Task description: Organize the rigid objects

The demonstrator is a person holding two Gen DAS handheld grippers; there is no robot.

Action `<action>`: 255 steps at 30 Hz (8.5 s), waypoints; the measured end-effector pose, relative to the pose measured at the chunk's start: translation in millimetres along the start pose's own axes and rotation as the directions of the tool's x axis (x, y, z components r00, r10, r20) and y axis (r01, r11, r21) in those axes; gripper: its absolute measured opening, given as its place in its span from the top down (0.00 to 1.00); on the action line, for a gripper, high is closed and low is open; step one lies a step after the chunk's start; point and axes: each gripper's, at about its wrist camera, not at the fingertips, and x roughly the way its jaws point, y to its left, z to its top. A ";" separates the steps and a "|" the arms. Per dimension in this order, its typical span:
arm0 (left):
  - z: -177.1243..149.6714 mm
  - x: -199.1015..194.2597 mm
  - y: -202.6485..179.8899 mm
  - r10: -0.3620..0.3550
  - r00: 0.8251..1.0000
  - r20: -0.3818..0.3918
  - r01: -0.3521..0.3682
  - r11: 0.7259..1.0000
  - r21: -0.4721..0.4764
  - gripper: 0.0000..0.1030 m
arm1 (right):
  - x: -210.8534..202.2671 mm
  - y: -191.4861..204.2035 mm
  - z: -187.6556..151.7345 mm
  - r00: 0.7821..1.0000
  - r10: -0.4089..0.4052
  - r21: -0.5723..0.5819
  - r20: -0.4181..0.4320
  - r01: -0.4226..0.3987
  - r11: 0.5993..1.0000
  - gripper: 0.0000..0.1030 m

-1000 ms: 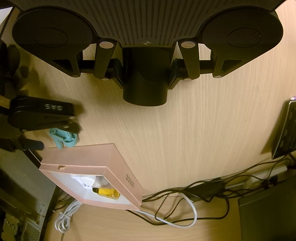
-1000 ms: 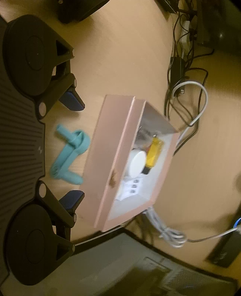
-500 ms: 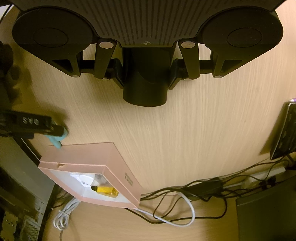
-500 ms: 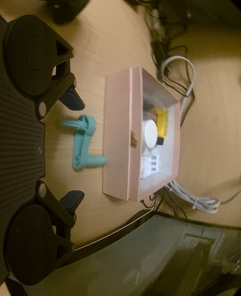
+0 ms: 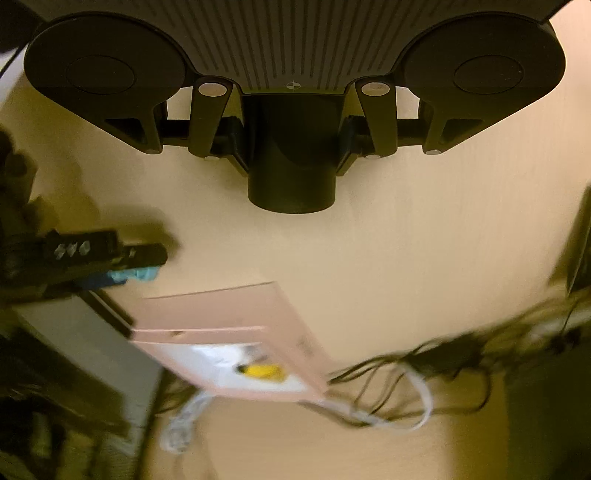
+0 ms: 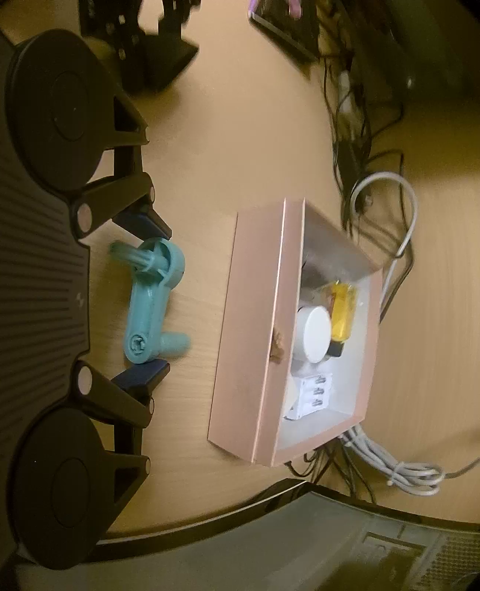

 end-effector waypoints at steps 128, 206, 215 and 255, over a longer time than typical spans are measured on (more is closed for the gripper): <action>11.2 55.7 -30.4 0.243 0.955 0.170 -0.224 0.967 -0.121 0.22 | 3.1 -10.4 -39.4 0.976 -0.196 0.185 0.097 0.176 0.967 0.00; 11.8 54.5 -29.9 0.247 0.954 0.168 -0.228 0.966 -0.124 0.21 | 3.0 -10.6 -39.4 0.976 -0.195 0.185 0.098 0.175 0.967 0.00; 11.3 54.5 -30.0 0.243 0.955 0.168 -0.224 0.967 -0.122 0.21 | 3.0 -10.6 -39.3 0.976 -0.195 0.185 0.098 0.175 0.967 0.00; 11.5 54.8 -29.5 0.246 0.955 0.167 -0.228 0.966 -0.123 0.20 | 3.2 -10.3 -39.4 0.976 -0.195 0.185 0.098 0.175 0.967 0.00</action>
